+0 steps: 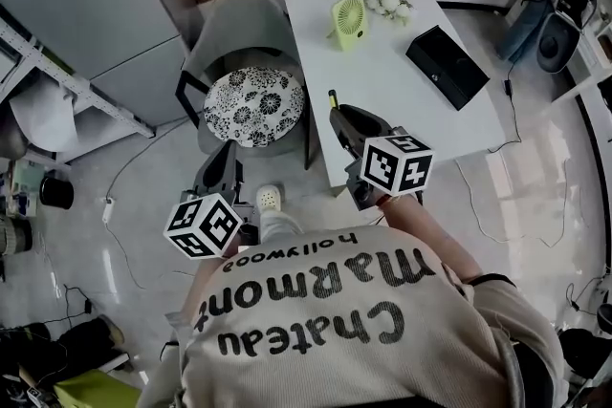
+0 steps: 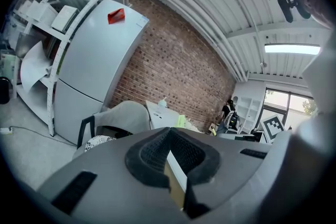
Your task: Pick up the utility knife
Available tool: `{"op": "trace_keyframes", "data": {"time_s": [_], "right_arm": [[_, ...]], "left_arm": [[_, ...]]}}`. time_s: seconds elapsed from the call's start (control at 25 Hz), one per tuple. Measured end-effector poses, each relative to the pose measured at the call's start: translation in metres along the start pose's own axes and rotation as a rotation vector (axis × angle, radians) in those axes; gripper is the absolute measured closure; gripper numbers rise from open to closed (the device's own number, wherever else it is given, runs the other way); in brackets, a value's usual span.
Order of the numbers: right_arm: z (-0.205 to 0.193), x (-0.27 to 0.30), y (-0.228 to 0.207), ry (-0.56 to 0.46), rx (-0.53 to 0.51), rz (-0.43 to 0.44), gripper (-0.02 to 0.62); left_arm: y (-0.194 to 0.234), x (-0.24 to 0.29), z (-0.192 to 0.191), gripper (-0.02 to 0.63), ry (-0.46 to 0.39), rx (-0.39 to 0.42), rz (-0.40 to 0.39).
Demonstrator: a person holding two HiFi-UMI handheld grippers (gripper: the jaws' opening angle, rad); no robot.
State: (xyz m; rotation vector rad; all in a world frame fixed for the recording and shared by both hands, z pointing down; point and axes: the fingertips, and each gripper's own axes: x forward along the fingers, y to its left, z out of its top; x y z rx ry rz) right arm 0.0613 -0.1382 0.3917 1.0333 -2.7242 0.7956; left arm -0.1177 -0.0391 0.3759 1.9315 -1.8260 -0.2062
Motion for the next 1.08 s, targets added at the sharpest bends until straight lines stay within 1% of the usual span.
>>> {"op": "trace_keyframes", "data": {"time_s": [0.44,1.08], "right_arm": [[-0.012,0.007,-0.002,0.013,0.018,0.004,0.528],[-0.008,0.010,-0.002,0.005,0.014,-0.012,0.528]], "left_arm": [[0.013,-0.005,-0.007,0.604,0.012,-0.006,0.030],[0.017,0.002,-0.001,0.604,0.018,-0.004,0.011]]}}
